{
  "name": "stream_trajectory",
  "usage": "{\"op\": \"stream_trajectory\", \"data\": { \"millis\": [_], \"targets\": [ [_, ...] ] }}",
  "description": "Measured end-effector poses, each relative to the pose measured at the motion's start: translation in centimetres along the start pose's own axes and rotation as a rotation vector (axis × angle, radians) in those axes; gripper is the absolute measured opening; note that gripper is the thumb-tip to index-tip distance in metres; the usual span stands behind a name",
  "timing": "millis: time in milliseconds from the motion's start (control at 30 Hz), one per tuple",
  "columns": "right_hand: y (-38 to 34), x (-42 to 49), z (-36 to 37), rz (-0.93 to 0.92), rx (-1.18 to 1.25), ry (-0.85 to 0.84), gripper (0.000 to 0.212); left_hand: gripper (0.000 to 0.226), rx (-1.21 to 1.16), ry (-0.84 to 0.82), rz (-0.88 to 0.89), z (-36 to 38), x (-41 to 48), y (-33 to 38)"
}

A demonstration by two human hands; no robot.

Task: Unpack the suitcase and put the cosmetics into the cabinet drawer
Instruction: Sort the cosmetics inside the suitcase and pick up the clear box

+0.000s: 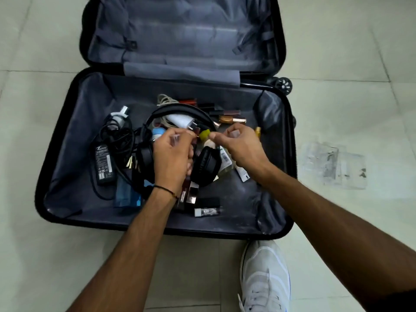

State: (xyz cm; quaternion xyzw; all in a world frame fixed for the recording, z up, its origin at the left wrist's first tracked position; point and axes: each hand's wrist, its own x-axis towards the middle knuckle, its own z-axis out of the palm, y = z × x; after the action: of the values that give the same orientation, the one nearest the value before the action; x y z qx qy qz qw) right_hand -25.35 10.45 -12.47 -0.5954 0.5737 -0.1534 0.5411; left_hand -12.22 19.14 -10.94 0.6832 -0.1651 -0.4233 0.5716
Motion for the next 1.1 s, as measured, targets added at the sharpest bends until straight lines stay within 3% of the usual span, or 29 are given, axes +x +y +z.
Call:
{"op": "stream_trajectory", "data": {
  "millis": [100,200,267,300,400,667,767,967,1033,1100],
  "targets": [
    [-0.7,0.5,1.3,-0.074,-0.357,0.030,0.041,0.008,0.036,0.182,0.173,-1.4,1.0,1.2],
    [-0.4,1.3,0.9,0.005,-0.380,0.036,0.041,0.009,0.277,0.470,0.331,-3.5,2.0,2.0],
    [-0.1,1.2,0.3,0.043,-0.351,0.039,0.022,0.013,0.510,0.582,0.320,-5.3,2.4,1.7],
    [0.2,1.0,0.0,0.065,-0.340,0.051,0.023,0.020,0.607,0.586,0.265,-6.1,2.7,1.1],
    [1.0,0.3,-1.0,0.129,-0.289,0.132,0.026,0.037,0.690,0.464,0.123,-6.9,2.6,-0.7],
    [0.8,-0.4,-2.4,0.142,-0.371,0.271,0.029,0.041,0.594,0.331,0.136,-3.5,0.6,-1.2],
    [0.1,-0.2,-3.5,0.130,-0.375,0.319,0.035,0.031,0.447,0.161,0.090,-2.1,0.1,-2.6],
    [-0.5,0.1,-5.2,-0.011,-0.328,0.461,0.020,0.036,0.167,-0.257,-0.136,-2.0,-0.1,-3.4],
    [-1.0,-1.1,-4.7,-0.141,-0.286,0.501,0.020,0.032,0.163,-0.209,-0.124,-2.5,0.1,-3.5],
    [-1.2,-2.3,-3.6,-0.273,-0.194,0.429,0.015,0.020,0.173,-0.076,-0.078,-3.0,0.2,-3.6]
  ]
}}
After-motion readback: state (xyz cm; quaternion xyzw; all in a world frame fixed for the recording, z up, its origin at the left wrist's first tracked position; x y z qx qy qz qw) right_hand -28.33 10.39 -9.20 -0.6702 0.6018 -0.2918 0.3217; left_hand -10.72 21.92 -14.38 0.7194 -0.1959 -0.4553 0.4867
